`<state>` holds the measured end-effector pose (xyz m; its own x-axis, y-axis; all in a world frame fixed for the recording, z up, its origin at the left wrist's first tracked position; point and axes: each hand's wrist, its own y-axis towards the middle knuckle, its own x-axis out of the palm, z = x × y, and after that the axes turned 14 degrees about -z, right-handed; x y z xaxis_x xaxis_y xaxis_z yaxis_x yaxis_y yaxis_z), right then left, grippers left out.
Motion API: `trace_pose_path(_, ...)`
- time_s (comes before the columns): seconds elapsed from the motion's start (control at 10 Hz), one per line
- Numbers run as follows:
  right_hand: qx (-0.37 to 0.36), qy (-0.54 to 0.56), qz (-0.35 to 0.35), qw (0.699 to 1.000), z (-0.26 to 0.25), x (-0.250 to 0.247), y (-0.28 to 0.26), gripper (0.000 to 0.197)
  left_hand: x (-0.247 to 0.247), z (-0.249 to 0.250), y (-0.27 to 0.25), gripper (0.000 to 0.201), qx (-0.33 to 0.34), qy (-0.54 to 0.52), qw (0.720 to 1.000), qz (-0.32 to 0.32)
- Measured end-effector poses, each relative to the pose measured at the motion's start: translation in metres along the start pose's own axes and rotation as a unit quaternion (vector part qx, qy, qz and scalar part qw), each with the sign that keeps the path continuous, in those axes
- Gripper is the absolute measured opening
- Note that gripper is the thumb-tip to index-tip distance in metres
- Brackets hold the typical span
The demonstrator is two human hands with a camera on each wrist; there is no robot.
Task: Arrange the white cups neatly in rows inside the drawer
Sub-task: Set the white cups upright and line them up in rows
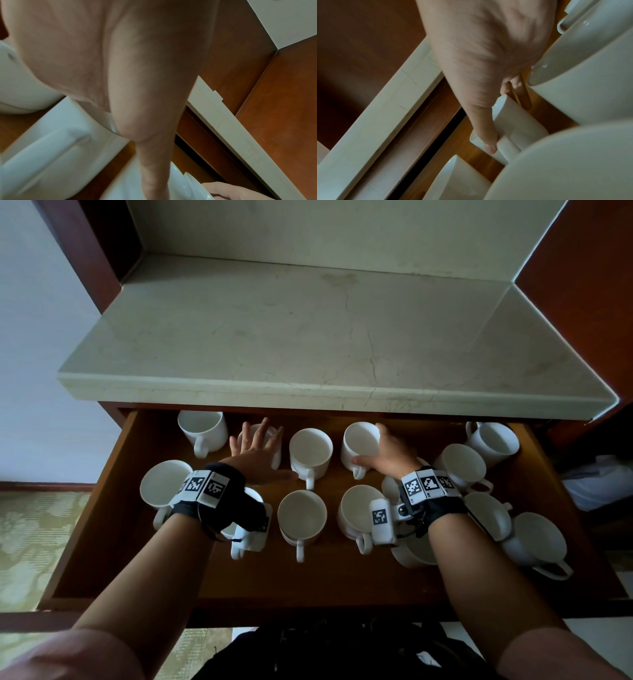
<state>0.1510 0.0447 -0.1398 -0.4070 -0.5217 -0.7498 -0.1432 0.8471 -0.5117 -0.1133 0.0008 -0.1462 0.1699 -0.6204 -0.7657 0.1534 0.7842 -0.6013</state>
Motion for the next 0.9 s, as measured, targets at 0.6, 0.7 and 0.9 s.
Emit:
trace_pose_path(0.6, -0.041, 0.019, -0.025, 0.999, 0.0077, -0.0038, 0.0011, 0.111, -0.0006, 0.0005, -0.0006, 0.105, -0.001, 0.001, 1.000, -0.003)
trace_pose_path(0.7, -0.043, 0.015, -0.026, 0.999, 0.0080, -0.0047, 0.0009, 0.111, -0.0009, 0.0005, -0.0012, 0.105, 0.001, -0.001, 1.000, -0.007)
trace_pose_path(0.9, -0.048, 0.026, -0.025, 0.998, 0.0070, -0.0056, 0.0005, 0.112, -0.0011, 0.0013, -0.0018, 0.105, 0.001, -0.006, 1.000, -0.008)
